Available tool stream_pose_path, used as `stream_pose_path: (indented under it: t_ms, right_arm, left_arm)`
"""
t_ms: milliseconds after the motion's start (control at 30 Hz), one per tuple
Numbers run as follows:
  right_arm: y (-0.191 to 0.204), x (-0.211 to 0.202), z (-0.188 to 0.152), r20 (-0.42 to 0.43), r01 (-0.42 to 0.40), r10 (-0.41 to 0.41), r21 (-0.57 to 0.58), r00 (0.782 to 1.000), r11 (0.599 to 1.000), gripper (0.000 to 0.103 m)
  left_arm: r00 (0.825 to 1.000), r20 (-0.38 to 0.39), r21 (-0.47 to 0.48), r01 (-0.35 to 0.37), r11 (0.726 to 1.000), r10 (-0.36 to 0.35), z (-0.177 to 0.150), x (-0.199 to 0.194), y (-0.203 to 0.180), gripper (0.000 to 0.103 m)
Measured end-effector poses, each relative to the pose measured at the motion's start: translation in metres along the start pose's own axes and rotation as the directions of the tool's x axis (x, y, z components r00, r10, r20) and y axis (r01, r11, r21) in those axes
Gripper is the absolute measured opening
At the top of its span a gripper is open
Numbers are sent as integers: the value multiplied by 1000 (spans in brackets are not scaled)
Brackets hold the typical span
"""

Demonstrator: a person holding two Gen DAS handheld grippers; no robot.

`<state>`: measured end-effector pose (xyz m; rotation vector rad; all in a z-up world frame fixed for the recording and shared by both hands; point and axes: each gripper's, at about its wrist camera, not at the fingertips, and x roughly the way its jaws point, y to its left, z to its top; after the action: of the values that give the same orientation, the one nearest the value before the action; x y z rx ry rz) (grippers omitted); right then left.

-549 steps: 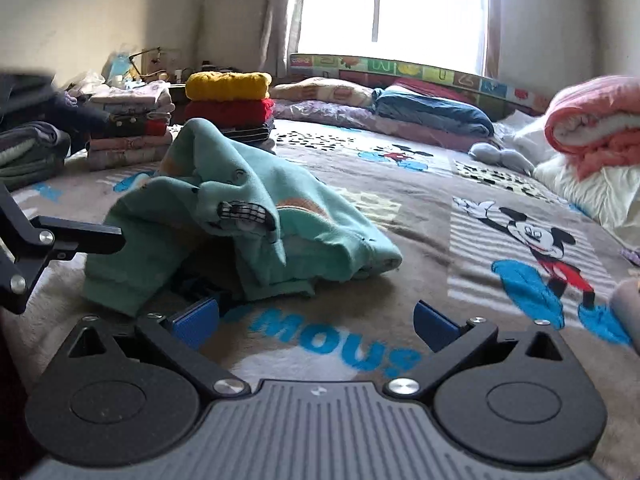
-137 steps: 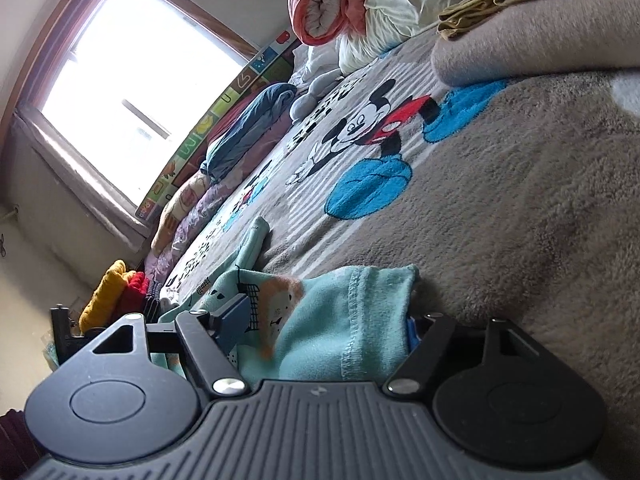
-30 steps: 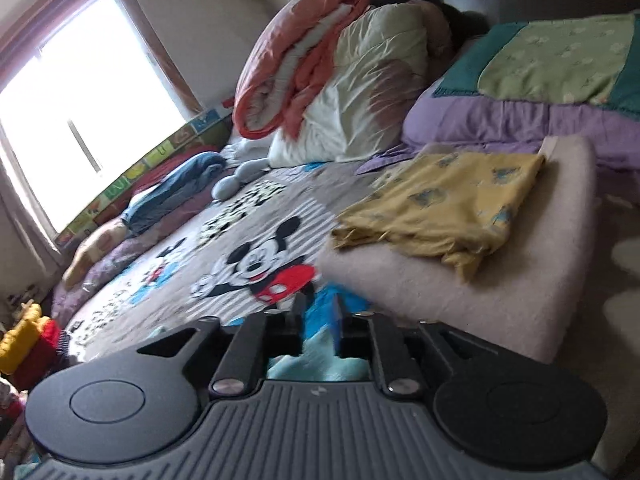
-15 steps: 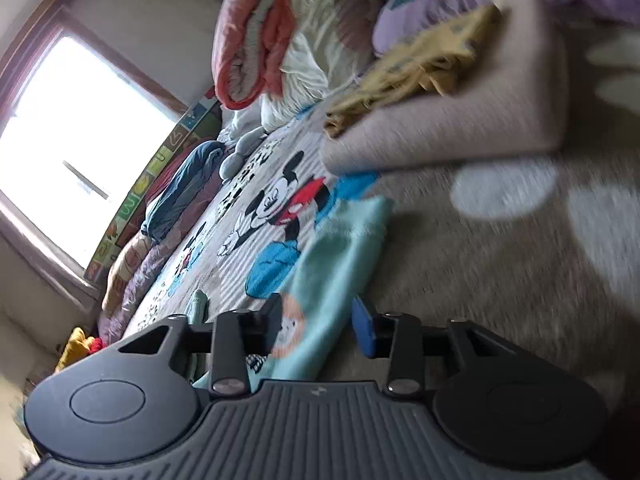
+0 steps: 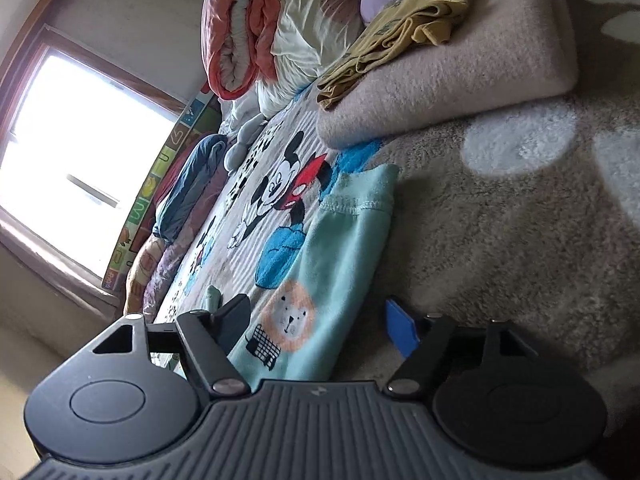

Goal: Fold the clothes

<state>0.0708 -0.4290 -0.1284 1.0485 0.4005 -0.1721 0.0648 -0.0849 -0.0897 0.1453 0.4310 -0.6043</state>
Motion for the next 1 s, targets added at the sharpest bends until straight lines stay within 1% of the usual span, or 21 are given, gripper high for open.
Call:
stream_pose_path:
  t_ms: [200, 267, 300, 333, 367, 400, 433, 467, 533, 600, 667, 733, 767, 800, 833, 867, 900, 967, 1000]
  right_arm:
    - [2, 7, 1, 16, -9, 9, -19, 1000, 1000, 74]
    - [3, 9, -1, 29, -4, 4, -27, 1000, 1000, 70]
    - [2, 10, -1, 36, -4, 5, -22, 999, 1000, 58]
    - [0, 13, 0, 35, 2, -1, -14, 999, 1000, 41]
    - [-3, 16, 1, 33, 8, -8, -6, 999, 1000, 31]
    - [-7, 17, 2, 34, 20, -20, 8, 999, 1000, 13]
    - [-11, 18, 2, 35, 30, -31, 22, 999, 999, 10]
    - [-12, 17, 3, 40, 24, -26, 29, 999, 999, 9]
    - [-7, 11, 3, 55, 19, -19, 5, 998, 1000, 6]
    - [-4, 2, 7, 86, -14, 14, 3, 996, 1000, 6]
    - [-4, 1, 12, 81, 18, -17, -17, 997, 1000, 6]
    - [-10, 8, 14, 46, 92, -90, -39, 995, 995, 6]
    - [-11, 8, 16, 54, 106, -104, -40, 993, 994, 5]
    - [-12, 7, 17, 63, 120, -117, -44, 991, 992, 8]
    - [-9, 4, 18, 86, 142, -136, -66, 987, 988, 15]
    - [-5, 1, 18, 110, 162, -152, -89, 982, 983, 19]
    - [1, -5, 16, 135, 163, -146, -127, 980, 978, 26]
    - [14, -17, 12, 182, 165, -128, -204, 975, 965, 28]
    - [26, -22, 5, 186, 142, -92, -274, 978, 951, 28]
  left_arm:
    - [1000, -16, -49, 1, 999, -2, -1, 1, 8, 66]
    - [999, -32, -69, 6, 998, -9, -2, 3, 11, 66]
    - [999, -42, -80, 8, 997, -11, -3, 5, 13, 66]
    - [998, -54, -92, 6, 996, -11, -4, 7, 14, 66]
    - [998, -64, -105, 3, 994, -10, -5, 9, 16, 66]
    - [997, -70, -117, 3, 993, -11, -6, 10, 17, 66]
    - [997, -74, -127, 2, 992, -12, -6, 10, 19, 66]
    - [997, -74, -130, 2, 992, -12, -6, 10, 20, 66]
    - [997, -71, -120, 8, 993, -17, -6, 8, 20, 66]
    - [997, -80, -105, 13, 994, -21, -7, 7, 18, 66]
    - [994, -108, -87, 10, 996, -20, -9, 10, 16, 66]
    - [992, -123, -63, 4, 998, -12, -12, 11, 13, 66]
    - [992, -125, -52, 4, 999, -11, -12, 10, 13, 66]
    - [993, -117, -51, 8, 999, -14, -12, 7, 14, 66]
    - [994, -109, -50, 12, 999, -18, -12, 5, 15, 66]
    - [995, -100, -49, 16, 999, -21, -11, 2, 16, 66]
    - [995, -92, -48, 20, 999, -24, -11, -1, 17, 66]
    - [997, -76, -45, 28, 999, -31, -10, -6, 19, 66]
    - [997, -67, -41, 31, 999, -34, -10, -8, 20, 66]
